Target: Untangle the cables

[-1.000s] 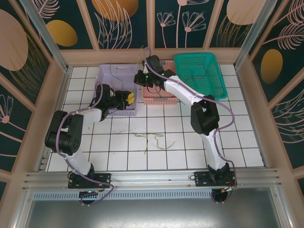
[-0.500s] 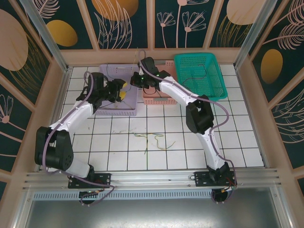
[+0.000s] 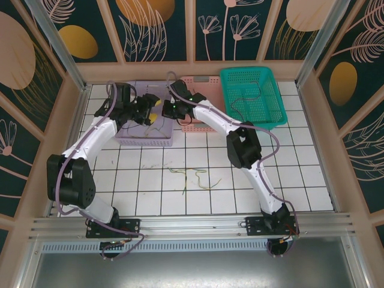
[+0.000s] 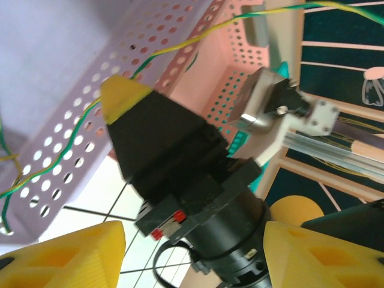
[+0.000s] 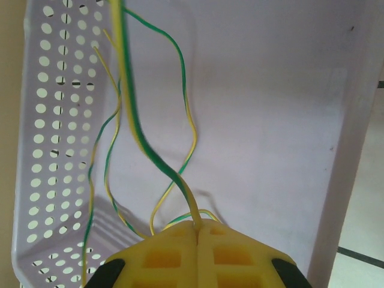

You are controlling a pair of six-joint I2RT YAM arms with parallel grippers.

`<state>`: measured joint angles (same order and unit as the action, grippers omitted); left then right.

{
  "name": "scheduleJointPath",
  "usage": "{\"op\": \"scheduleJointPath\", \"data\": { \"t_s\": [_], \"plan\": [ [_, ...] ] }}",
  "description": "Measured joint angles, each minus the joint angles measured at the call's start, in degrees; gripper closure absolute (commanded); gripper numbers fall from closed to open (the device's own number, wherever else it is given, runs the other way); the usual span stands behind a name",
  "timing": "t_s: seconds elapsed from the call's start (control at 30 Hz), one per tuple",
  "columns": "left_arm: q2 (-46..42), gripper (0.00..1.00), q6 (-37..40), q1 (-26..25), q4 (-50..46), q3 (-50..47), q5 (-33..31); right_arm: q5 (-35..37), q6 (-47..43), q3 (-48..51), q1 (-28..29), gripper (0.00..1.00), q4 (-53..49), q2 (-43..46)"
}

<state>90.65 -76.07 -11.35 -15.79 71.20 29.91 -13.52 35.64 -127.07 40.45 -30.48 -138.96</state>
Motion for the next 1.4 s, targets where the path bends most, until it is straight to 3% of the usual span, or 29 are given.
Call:
{"op": "scheduleJointPath", "data": {
  "t_s": [0.2,0.47,0.77,0.97,1.17,1.4],
  "plan": [
    [1.4,0.41,4.1,1.3,-5.7,4.0,-1.7,0.0,-0.9,-0.4,0.0,1.00,0.0,-0.5],
    [23.1,0.44,22.9,2.6,-14.8,37.2,-9.0,-1.2,-2.4,0.4,1.4,1.00,1.1,-0.7],
    [33.6,0.42,33.6,2.6,-23.3,43.4,-10.6,-2.9,-3.9,0.4,1.9,1.00,1.2,-0.7],
    [35.1,0.62,35.8,2.6,-24.4,44.7,-13.8,-3.0,-4.3,0.5,1.9,1.00,1.2,-0.7],
    [38.2,0.65,36.9,2.6,-25.2,44.1,-19.0,-2.6,-5.2,0.5,1.9,0.66,1.0,-0.7],
    [39.1,0.65,36.8,2.6,-25.2,42.1,-21.7,-0.8,-5.0,-1.6,1.9,0.52,-1.8,-0.7]
  ]
}}
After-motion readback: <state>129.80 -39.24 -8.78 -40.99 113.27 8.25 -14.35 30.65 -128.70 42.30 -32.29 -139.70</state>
